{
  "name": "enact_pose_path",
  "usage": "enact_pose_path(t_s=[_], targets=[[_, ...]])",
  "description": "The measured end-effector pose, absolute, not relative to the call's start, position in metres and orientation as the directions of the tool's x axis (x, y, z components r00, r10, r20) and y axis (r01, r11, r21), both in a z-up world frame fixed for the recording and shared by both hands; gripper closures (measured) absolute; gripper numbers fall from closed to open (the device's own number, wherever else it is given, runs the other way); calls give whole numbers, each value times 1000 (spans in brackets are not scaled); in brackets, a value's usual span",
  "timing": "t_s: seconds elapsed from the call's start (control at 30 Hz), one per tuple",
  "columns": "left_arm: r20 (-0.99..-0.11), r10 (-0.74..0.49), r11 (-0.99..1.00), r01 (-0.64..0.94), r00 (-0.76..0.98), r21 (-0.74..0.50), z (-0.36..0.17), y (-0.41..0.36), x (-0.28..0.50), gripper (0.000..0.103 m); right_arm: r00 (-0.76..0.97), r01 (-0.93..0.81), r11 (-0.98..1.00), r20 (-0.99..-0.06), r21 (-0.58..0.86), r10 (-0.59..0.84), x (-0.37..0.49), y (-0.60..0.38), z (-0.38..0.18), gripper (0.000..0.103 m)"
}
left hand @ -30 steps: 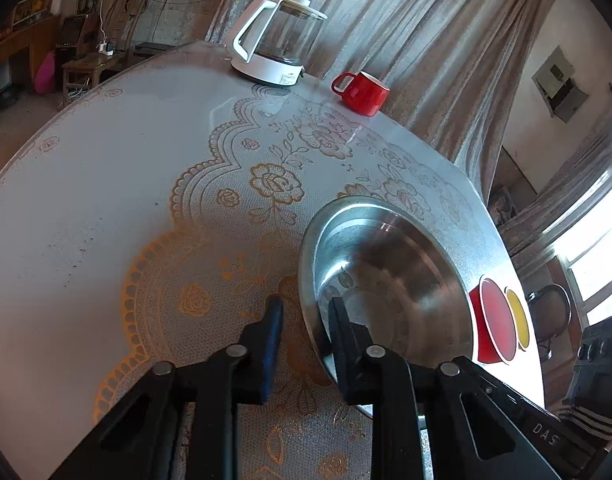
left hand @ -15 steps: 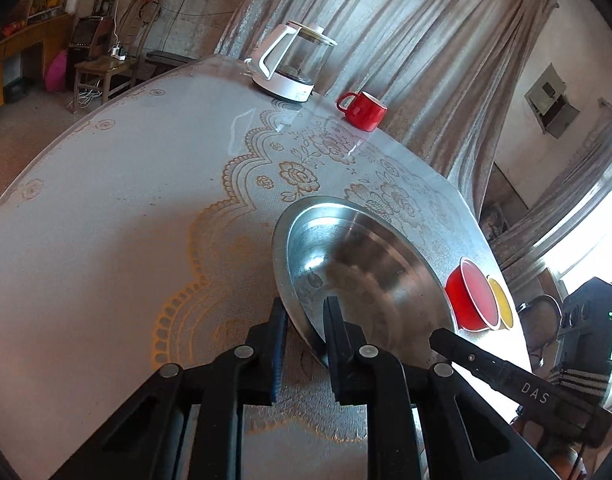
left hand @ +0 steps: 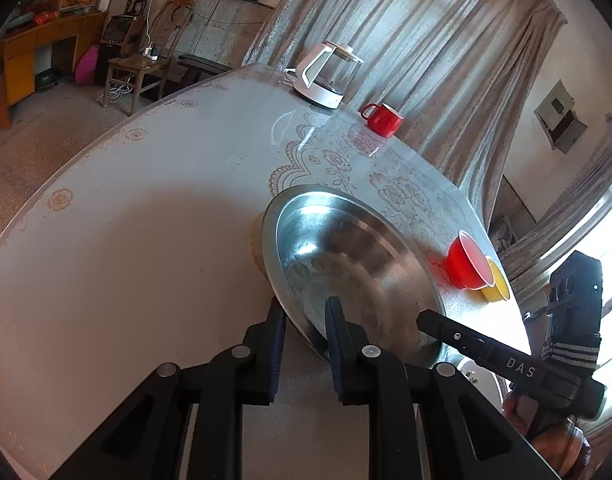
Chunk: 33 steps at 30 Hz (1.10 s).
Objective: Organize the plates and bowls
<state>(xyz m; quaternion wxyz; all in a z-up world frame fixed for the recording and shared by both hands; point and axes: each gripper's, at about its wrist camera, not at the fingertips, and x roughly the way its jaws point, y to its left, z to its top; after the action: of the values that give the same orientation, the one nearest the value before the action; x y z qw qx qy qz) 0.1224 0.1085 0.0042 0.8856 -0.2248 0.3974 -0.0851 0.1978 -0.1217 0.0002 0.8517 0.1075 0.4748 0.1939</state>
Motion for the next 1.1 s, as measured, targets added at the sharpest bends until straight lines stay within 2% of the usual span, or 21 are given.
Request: enact_pose_path(t_s=[0.33, 0.7, 1.1], targets=[[-706, -278, 914, -48, 651, -404, 0, 114, 98, 79, 444, -295, 887, -771, 355, 456, 173, -110, -4, 78], [-662, -175, 963, -15, 729, -271, 25, 107, 90, 77, 505, -268, 889, -732, 371, 458, 169, -135, 10, 77], [-680, -253, 967, 150, 689, -207, 43, 34, 131, 75, 594, -145, 904, -695, 403, 405, 164, -203, 20, 77]])
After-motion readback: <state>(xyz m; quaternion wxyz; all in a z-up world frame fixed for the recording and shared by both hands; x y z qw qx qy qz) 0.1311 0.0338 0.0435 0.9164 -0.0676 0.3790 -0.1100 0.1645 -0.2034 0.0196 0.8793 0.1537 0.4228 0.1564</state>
